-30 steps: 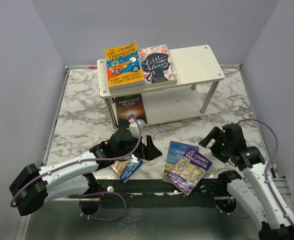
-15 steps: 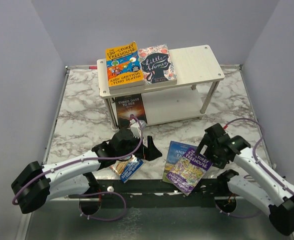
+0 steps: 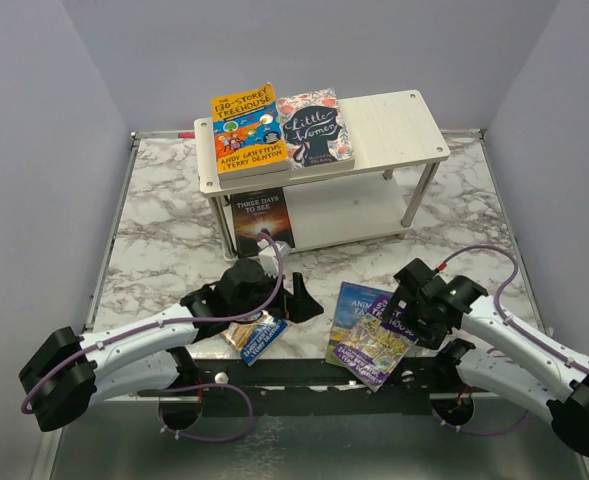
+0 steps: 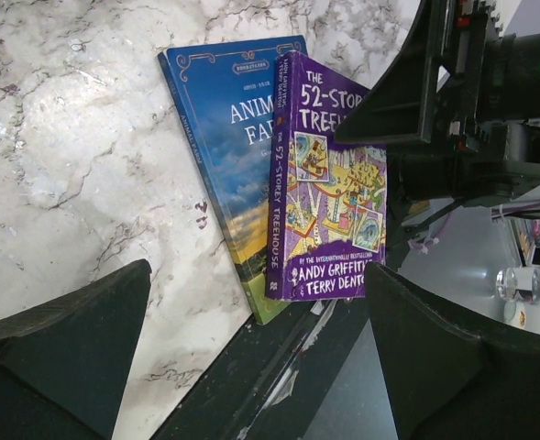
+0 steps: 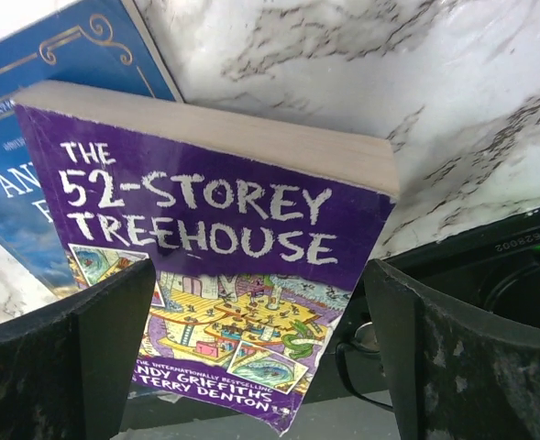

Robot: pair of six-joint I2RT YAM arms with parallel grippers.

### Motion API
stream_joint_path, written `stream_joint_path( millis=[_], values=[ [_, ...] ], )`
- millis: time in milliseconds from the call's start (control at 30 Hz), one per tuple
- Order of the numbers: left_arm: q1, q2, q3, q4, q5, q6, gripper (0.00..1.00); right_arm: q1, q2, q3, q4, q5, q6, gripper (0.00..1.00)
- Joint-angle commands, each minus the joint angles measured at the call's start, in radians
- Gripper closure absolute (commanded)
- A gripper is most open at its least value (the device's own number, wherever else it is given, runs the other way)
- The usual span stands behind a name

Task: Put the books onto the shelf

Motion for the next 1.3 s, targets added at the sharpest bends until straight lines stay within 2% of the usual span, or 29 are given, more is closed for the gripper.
stream_joint_path(
  millis=[0,300,600,733,867,1100,1267],
  values=[
    [0.002,0.004,-0.007,0.023,0.018,-0.003,0.01,0.057,0.037,-0.008,0.046,0.005,0.068,0.00],
    [0.002,0.057,0.004,0.023,0.001,0.000,0.01,0.148,0.110,-0.030,0.245,-0.008,0.084,0.00],
    [0.001,0.207,0.017,0.082,0.021,-0.020,0.01,0.156,0.167,0.001,0.416,-0.006,-0.020,0.08],
    [0.001,0.272,0.005,0.125,0.043,-0.049,0.01,0.156,0.182,-0.008,0.491,-0.024,-0.054,0.14],
    [0.001,0.326,-0.009,0.160,0.068,-0.078,0.01,0.156,0.179,-0.034,0.554,-0.046,-0.072,0.25],
    [-0.002,0.357,-0.054,0.231,0.086,-0.155,0.01,0.157,0.150,-0.097,0.624,-0.060,-0.078,0.36],
    [-0.009,0.387,-0.075,0.258,0.070,-0.199,0.01,0.156,0.140,-0.122,0.667,-0.076,-0.080,0.37]
  ],
)
